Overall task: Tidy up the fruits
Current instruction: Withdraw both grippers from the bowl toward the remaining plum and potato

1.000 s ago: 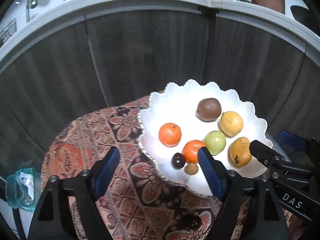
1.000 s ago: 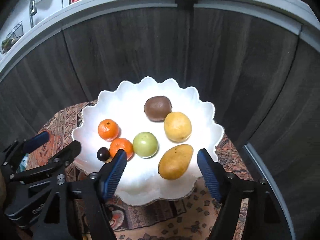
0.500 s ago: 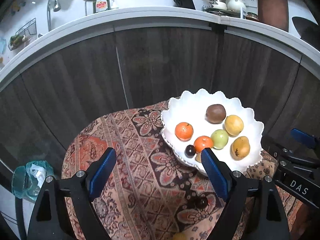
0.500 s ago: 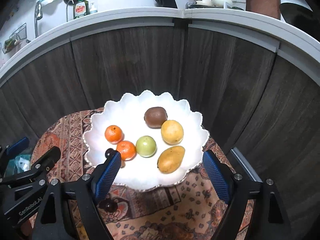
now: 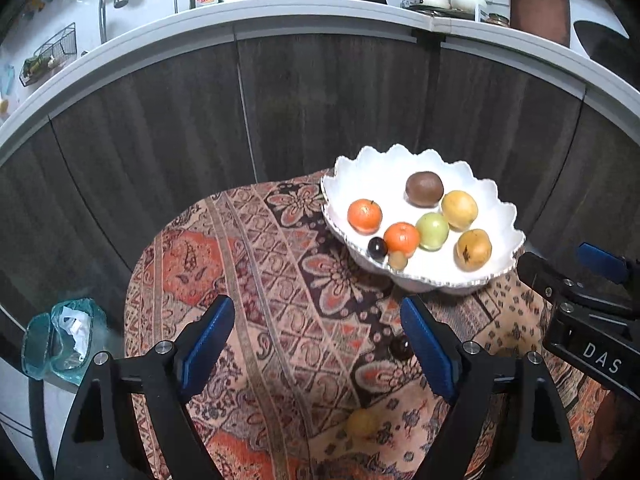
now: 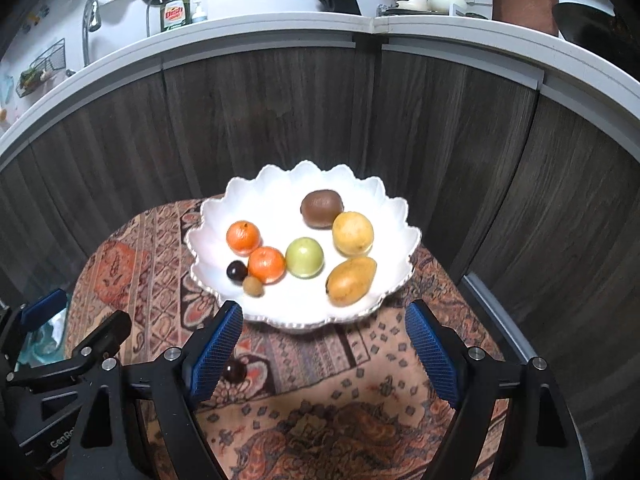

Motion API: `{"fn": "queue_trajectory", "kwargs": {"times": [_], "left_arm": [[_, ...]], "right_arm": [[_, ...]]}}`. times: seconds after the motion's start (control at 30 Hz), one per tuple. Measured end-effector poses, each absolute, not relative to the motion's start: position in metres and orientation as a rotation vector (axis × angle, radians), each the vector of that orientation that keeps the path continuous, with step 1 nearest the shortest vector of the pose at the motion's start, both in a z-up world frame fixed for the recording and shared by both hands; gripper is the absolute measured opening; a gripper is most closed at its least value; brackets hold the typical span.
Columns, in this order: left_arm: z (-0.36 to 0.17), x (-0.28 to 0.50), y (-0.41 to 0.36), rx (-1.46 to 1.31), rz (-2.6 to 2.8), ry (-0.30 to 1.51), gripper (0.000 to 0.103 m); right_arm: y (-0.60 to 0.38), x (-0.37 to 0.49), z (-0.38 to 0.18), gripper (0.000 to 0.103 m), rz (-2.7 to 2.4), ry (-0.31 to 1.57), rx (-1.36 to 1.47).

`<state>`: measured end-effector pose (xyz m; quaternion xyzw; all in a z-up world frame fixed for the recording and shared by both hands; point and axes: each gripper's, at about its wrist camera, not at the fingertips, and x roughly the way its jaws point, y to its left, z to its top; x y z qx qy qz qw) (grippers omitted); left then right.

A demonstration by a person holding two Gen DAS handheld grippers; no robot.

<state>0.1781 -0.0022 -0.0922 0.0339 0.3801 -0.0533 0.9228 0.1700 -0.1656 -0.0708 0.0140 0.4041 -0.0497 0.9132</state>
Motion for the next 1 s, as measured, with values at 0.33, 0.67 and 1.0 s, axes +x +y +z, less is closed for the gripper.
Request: {"fn": "queue_trajectory", "kwargs": {"times": [0.33, 0.67, 1.0], "left_arm": [[-0.118, 0.159, -0.003, 0.077, -0.129, 0.819, 0.076], [-0.156, 0.149, -0.013, 0.087, -0.173, 0.891, 0.056], [-0.181, 0.150, -0.023, 0.093, -0.208, 0.939, 0.041]], "right_arm": [[-0.161, 0.154, -0.088, 0.084, -0.099, 0.871, 0.015], [-0.162, 0.141, -0.119, 0.084, -0.093, 0.930, 0.013], [-0.167, 0.140, -0.134, 0.084, -0.099, 0.959, 0.020]]}}
